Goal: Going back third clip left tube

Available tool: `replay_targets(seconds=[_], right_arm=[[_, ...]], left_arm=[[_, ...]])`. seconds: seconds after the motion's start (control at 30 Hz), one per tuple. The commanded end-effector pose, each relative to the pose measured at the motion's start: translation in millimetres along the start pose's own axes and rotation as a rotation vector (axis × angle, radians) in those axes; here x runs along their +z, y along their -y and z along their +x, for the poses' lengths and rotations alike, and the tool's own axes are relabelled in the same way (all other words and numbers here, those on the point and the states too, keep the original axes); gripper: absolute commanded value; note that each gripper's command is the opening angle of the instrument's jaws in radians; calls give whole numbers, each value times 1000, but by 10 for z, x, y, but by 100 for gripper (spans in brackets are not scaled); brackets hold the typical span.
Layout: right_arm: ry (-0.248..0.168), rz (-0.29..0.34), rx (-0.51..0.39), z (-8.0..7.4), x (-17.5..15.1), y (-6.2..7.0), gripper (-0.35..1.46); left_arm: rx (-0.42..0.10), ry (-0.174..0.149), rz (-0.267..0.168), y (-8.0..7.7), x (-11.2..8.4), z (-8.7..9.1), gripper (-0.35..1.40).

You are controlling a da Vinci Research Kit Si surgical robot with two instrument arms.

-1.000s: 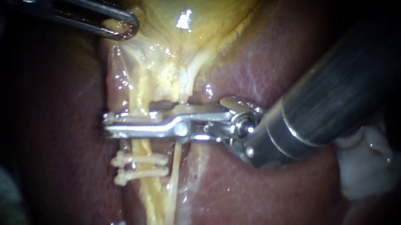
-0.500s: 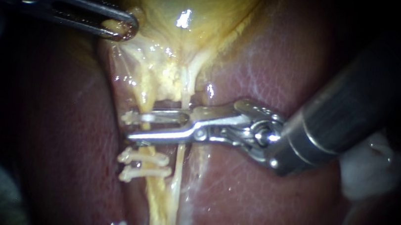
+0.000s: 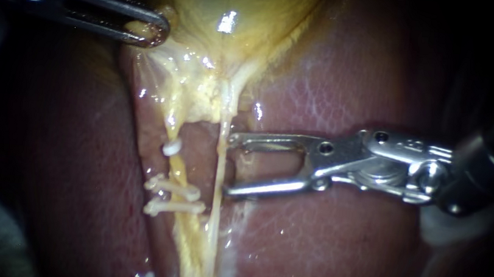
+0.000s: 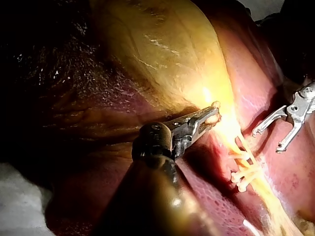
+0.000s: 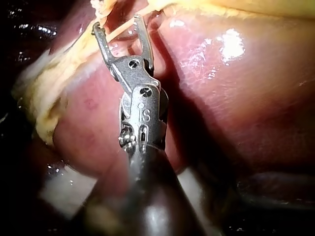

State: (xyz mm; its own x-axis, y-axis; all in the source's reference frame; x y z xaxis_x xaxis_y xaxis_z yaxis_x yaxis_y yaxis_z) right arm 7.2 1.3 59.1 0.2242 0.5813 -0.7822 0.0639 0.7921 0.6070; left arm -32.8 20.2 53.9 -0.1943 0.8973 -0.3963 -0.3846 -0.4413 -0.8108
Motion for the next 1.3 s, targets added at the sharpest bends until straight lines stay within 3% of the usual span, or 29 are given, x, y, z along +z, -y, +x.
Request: replay_targets(seconds=[0.03, 0.13, 0.3, 0.53, 1.0, 1.3], right_arm=[[1, -8, -17, 1, -5, 1, 50], [19, -30, -89, 5, -22, 5, 50], [109, -55, -161, 16, -45, 11, 50], [121, -59, -198, 22, -65, 16, 50], [142, -51, -205, 22, -74, 23, 50], [142, -49, -206, 21, -76, 24, 50]], left_arm=[[0, 0, 0, 0, 0, 0, -35], [0, 1, 0, 1, -1, 0, -35], [0, 1, 0, 2, -1, 0, -35], [4, -1, 2, 8, 5, -5, -35], [13, -1, 7, 34, 51, -33, -35], [15, 3, 7, 34, 58, -34, -35]])
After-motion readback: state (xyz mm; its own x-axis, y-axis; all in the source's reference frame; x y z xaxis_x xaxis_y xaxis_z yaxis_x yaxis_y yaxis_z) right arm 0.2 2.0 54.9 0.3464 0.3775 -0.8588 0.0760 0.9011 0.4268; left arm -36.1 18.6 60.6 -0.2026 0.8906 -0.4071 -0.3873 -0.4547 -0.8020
